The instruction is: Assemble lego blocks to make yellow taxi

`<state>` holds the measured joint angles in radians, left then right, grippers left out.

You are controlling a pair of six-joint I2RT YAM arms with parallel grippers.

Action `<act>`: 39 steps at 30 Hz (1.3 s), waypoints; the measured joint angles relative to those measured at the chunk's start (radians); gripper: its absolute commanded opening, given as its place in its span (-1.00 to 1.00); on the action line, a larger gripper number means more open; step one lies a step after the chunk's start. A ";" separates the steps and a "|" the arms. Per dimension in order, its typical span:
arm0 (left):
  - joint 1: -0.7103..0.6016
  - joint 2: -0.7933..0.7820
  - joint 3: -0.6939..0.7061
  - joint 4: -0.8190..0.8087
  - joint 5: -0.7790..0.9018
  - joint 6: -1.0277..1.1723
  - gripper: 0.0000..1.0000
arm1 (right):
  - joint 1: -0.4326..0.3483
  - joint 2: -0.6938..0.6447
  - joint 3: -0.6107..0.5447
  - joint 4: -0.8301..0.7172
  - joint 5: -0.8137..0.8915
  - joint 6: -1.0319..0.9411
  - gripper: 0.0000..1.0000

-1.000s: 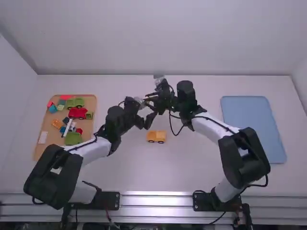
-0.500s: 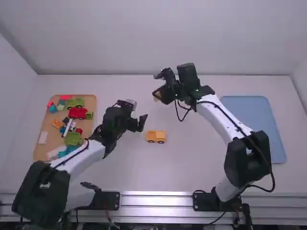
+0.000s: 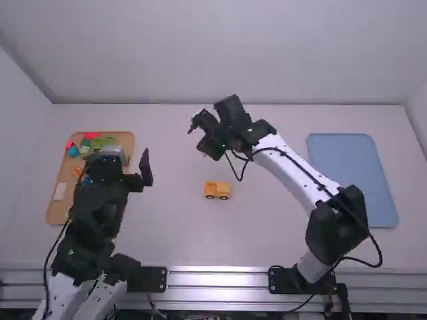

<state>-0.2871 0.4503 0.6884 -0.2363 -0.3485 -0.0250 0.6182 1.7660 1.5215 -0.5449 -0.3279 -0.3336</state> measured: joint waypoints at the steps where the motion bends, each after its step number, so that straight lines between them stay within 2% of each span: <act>1: 0.000 -0.043 0.000 -0.029 -0.014 0.007 0.98 | 0.026 0.037 0.048 -0.039 0.004 -0.019 -0.51; 4: 0.000 -0.101 0.000 -0.079 -0.042 0.010 0.98 | 0.058 0.114 0.142 -0.117 0.006 -0.052 -0.56; 8: 0.000 -0.145 0.000 -0.157 -0.123 -0.027 0.98 | 0.106 0.300 0.361 -0.315 0.021 -0.133 -0.57; 12: 0.000 -0.145 0.000 -0.167 -0.161 -0.047 0.98 | 0.156 0.461 0.540 -0.490 0.056 -0.204 -0.60; 16: 0.000 -0.145 -0.001 -0.168 -0.182 -0.048 0.98 | 0.216 0.584 0.649 -0.576 0.109 -0.257 -0.60; 24: 0.000 -0.145 -0.001 -0.169 -0.203 -0.051 0.98 | 0.332 0.723 0.678 -0.595 0.288 -0.291 -0.53; 27: 0.000 -0.145 -0.001 -0.168 -0.204 -0.055 0.98 | 0.354 0.749 0.678 -0.601 0.331 -0.295 -0.56; 34: 0.000 -0.145 -0.002 -0.172 -0.204 -0.057 0.98 | 0.338 0.771 0.678 -0.583 0.357 -0.260 -0.58; 39: 0.000 -0.145 -0.002 -0.172 -0.206 -0.058 0.98 | 0.303 0.771 0.678 -0.578 0.303 -0.253 -0.56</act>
<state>-0.2871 0.3054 0.6868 -0.4088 -0.5541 -0.0830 0.9207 2.5366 2.1998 -1.1225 -0.0246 -0.5869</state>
